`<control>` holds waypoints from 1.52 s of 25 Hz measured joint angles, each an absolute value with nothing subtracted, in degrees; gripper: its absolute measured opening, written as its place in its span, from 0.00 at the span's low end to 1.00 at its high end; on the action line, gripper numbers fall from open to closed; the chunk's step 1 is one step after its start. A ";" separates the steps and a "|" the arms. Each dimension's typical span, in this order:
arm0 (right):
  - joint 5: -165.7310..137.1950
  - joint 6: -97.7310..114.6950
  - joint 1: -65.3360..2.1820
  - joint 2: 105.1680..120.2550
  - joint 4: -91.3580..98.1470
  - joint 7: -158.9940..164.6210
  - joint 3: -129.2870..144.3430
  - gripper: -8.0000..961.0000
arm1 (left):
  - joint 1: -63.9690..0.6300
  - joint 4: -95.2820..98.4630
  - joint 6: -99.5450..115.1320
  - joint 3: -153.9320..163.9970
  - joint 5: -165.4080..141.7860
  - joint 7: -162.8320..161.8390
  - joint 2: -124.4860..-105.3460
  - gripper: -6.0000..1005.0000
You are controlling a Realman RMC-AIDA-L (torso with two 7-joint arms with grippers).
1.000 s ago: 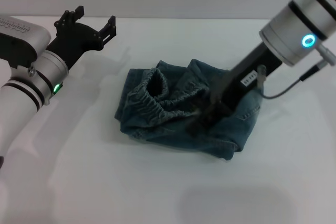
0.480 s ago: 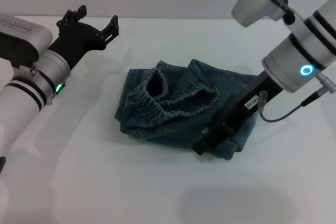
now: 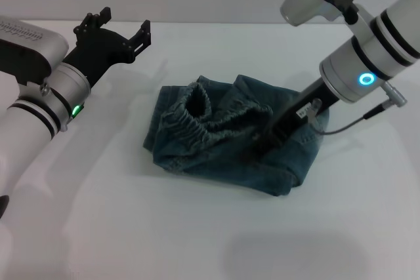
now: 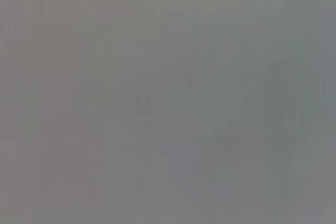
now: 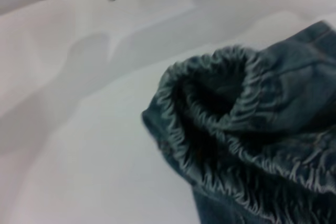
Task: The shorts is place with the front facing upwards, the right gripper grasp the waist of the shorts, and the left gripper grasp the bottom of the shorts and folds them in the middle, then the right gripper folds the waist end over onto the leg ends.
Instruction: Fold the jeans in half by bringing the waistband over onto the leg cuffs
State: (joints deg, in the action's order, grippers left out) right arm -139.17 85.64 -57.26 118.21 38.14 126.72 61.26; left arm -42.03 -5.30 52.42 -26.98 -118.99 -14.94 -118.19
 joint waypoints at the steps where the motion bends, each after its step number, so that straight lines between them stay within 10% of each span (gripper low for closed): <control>1: -139.21 84.94 -57.41 118.21 38.11 126.86 61.26 0.65 | -42.16 -5.33 52.40 -26.98 -119.07 -14.94 -118.20 0.80; 38: -152.88 77.01 -54.18 118.20 48.10 135.14 59.49 0.65 | -43.43 -4.73 52.12 -27.78 -118.74 -13.37 -118.03 0.78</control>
